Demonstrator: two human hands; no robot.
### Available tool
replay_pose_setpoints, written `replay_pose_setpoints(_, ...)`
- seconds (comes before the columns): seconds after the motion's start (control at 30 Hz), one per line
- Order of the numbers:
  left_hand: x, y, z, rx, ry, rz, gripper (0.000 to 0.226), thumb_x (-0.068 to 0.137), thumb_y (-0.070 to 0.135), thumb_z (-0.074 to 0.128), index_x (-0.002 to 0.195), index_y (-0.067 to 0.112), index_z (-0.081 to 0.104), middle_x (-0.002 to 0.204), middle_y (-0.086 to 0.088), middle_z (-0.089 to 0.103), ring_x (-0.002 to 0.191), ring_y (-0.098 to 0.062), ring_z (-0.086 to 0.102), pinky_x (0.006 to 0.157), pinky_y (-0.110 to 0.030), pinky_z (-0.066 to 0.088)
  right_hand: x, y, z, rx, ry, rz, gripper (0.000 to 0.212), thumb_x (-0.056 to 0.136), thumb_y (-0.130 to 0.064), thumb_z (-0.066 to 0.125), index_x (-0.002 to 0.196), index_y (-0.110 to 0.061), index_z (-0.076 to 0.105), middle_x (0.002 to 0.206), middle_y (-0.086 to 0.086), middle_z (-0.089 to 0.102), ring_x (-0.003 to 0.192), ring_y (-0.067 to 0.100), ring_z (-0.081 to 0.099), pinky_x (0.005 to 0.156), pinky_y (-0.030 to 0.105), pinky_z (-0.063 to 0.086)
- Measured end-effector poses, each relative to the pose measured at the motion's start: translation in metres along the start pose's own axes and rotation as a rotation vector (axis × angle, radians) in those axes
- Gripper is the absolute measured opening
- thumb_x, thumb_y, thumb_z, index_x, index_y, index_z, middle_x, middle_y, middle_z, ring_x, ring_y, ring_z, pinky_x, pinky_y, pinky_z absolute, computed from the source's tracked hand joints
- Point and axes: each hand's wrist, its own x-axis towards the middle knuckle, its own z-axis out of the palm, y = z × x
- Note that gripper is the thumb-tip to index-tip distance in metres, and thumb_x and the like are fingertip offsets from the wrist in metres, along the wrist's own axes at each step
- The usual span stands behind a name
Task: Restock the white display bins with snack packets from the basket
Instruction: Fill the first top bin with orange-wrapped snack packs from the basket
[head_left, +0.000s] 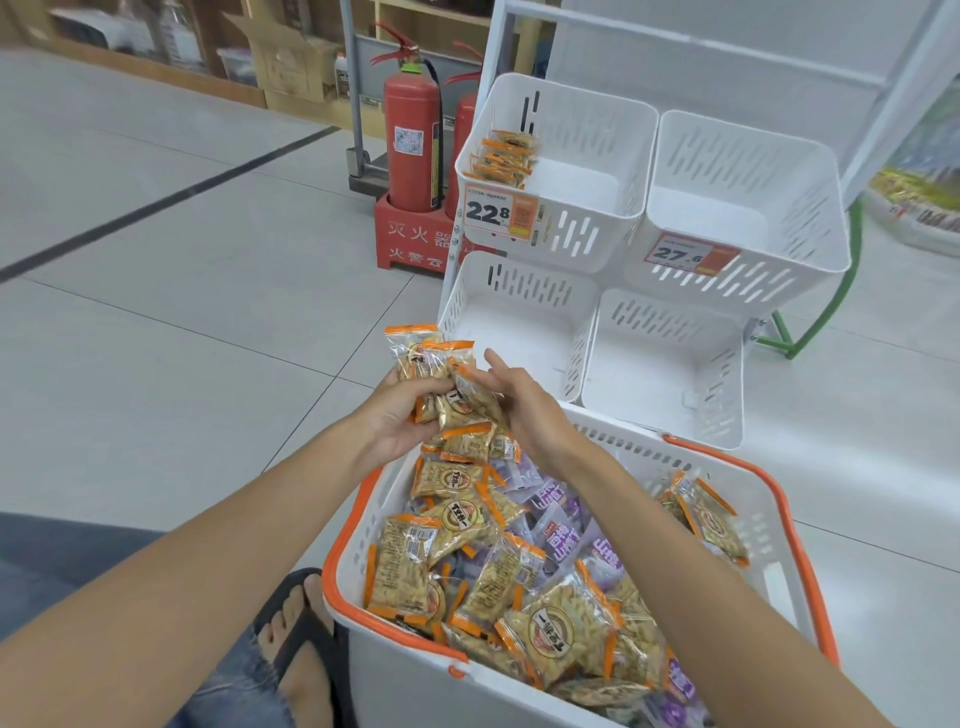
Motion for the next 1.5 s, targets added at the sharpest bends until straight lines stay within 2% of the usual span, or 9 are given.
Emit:
replay_pose_setpoints(0.2,-0.001,0.006,0.01,-0.079,-0.029,0.029,0.061,0.08,-0.012,0.067,0.134,0.008,0.049,0.105,-0.013,0.071,0.087,-0.024,0.072,0.069,-0.038,0.062,0.001,0.012,-0.012,-0.21,0.133,-0.042,0.075,0.089,-0.015,0.069,0.151,-0.023,0.028,0.133,0.001,0.055,0.118,0.014,0.055,0.091,0.028,0.049)
replay_pose_setpoints(0.43,-0.001,0.015,0.018,-0.076,-0.098,0.056,0.062,0.079,-0.015,0.066,0.134,0.006,0.047,0.12,-0.019,0.066,0.108,-0.03,0.067,0.081,-0.043,0.059,0.001,0.021,-0.015,-0.094,0.234,-0.041,0.032,0.09,-0.001,0.064,0.122,-0.001,0.061,0.077,0.003,0.065,0.061,0.002,0.063,0.054,0.017,0.049)
replay_pose_setpoints(0.63,-0.001,0.008,0.016,-0.03,-0.09,0.067,0.05,0.079,-0.018,0.065,0.12,0.008,0.053,0.109,-0.018,0.069,0.1,-0.029,0.069,0.073,-0.041,0.062,0.001,0.015,-0.027,0.143,0.063,0.071,0.032,0.091,-0.012,0.064,0.123,-0.013,0.063,0.105,0.005,0.073,0.098,0.02,0.069,0.089,0.029,0.054)
replay_pose_setpoints(0.8,-0.007,0.014,0.019,-0.092,-0.204,-0.001,0.033,0.083,-0.012,0.062,0.11,0.007,0.06,0.108,-0.017,0.072,0.093,-0.028,0.072,0.07,-0.041,0.062,0.005,0.004,-0.03,0.208,0.307,0.018,0.021,0.08,-0.003,0.074,0.1,-0.001,0.068,0.083,0.009,0.074,0.071,0.017,0.069,0.068,0.023,0.056)
replay_pose_setpoints(0.93,-0.003,0.02,0.01,-0.17,-0.212,-0.035,0.061,0.072,-0.02,0.06,0.126,0.008,0.051,0.126,-0.029,0.06,0.103,-0.041,0.067,0.073,-0.045,0.061,0.008,-0.019,-0.056,0.282,0.444,-0.042,0.027,0.083,0.002,0.069,0.11,0.001,0.066,0.088,0.012,0.07,0.069,0.015,0.066,0.069,0.024,0.055)
replay_pose_setpoints(1.1,-0.005,0.029,0.011,-0.073,-0.179,0.025,0.034,0.089,-0.015,0.05,0.113,0.01,0.051,0.094,-0.013,0.074,0.084,-0.029,0.074,0.077,-0.05,0.06,0.0,-0.029,-0.08,-0.078,0.289,-0.101,0.037,0.088,0.003,0.064,0.122,-0.01,0.064,0.086,0.001,0.065,0.074,0.013,0.06,0.07,0.023,0.045)
replay_pose_setpoints(1.2,-0.007,0.022,0.021,0.103,-0.23,0.004,0.034,0.086,0.0,0.065,0.116,0.014,0.055,0.109,-0.009,0.068,0.091,-0.024,0.069,0.084,-0.052,0.057,0.001,-0.031,-0.057,-0.3,0.278,-0.179,0.045,0.089,0.0,0.065,0.132,-0.01,0.056,0.085,-0.001,0.065,0.074,0.005,0.06,0.067,0.017,0.05)
replay_pose_setpoints(1.37,-0.006,0.025,0.039,0.157,-0.236,0.059,0.04,0.086,-0.001,0.067,0.12,0.015,0.054,0.1,-0.007,0.073,0.082,-0.019,0.073,0.066,-0.034,0.061,0.01,-0.031,-0.048,-0.166,0.257,-0.045,0.036,0.094,-0.033,0.061,0.125,-0.015,0.06,0.119,0.001,0.063,0.108,0.016,0.058,0.093,0.036,0.051)
replay_pose_setpoints(1.5,-0.005,0.045,0.056,0.475,-0.355,0.05,0.05,0.084,0.011,0.075,0.128,0.014,0.051,0.117,-0.012,0.07,0.103,-0.027,0.069,0.075,-0.041,0.061,0.015,-0.049,-0.058,-0.241,0.27,-0.15,0.021,0.099,-0.02,0.054,0.096,-0.001,0.063,0.081,0.019,0.061,0.076,0.019,0.055,0.083,0.041,0.055)
